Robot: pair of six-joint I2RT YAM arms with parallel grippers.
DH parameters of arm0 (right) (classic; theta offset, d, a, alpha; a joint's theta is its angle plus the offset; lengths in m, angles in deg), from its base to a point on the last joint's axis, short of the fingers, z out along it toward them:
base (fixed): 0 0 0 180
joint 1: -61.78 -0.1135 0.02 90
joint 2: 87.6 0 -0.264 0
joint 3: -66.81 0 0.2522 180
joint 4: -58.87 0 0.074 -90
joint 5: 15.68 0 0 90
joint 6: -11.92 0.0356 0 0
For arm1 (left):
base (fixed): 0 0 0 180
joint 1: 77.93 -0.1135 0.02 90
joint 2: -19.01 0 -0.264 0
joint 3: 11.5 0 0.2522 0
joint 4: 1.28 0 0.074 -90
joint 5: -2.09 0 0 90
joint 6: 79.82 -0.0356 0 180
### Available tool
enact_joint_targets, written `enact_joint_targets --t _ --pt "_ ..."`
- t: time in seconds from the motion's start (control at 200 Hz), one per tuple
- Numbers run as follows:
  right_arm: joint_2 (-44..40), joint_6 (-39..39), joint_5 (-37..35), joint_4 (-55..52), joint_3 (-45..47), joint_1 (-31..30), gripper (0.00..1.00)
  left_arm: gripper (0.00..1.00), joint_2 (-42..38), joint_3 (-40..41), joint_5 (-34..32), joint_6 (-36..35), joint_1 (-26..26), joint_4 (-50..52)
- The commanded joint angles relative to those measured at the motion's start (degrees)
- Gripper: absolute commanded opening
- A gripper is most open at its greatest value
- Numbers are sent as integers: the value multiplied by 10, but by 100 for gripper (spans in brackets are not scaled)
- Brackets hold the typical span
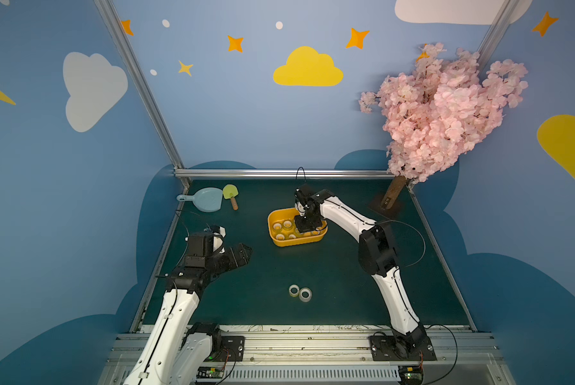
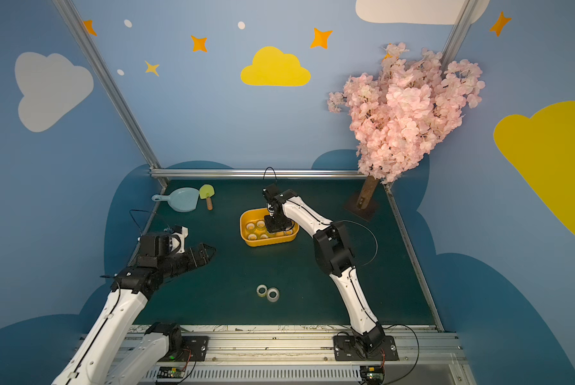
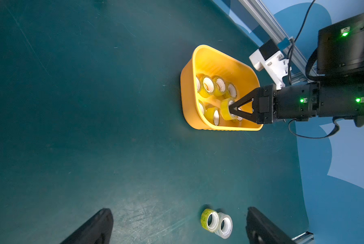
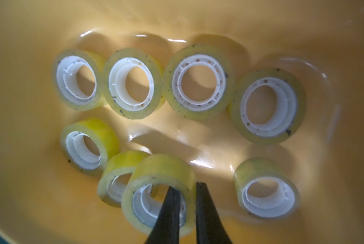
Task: Put the transparent tape into the storage box
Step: Place the tape in the storage box.
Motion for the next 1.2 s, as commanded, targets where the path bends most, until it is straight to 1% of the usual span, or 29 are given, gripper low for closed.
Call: enact_joint_targets --t 0.0,0.04,0.11,0.235,0.325,0.661,1.011,1.116,1.196 --pt "14 -5 36 -20 -28 1 6 100 -7 -5 10 0 2 -2" --pt "19 -3 44 -20 -33 1 7 100 -7 -5 10 0 2 -2" --pt "26 1 53 -20 -39 1 12 100 -8 -5 11 0 2 -3" --pt "29 10 58 -20 -45 0 30 100 -7 -4 11 -2 3 -3" --pt "23 11 59 -20 -45 0 34 100 -8 -5 11 -1 3 -3" --pt "4 0 45 -27 -42 6 35 100 -10 -5 10 -2 7 -2" --pt "39 1 81 -22 -49 1 34 100 -9 -5 9 -2 8 -2" --pt "48 0 80 -21 -52 -1 34 100 -7 -5 8 -2 8 -1" --pt "51 0 73 -23 -51 -1 32 100 -8 -5 8 -2 9 -1"
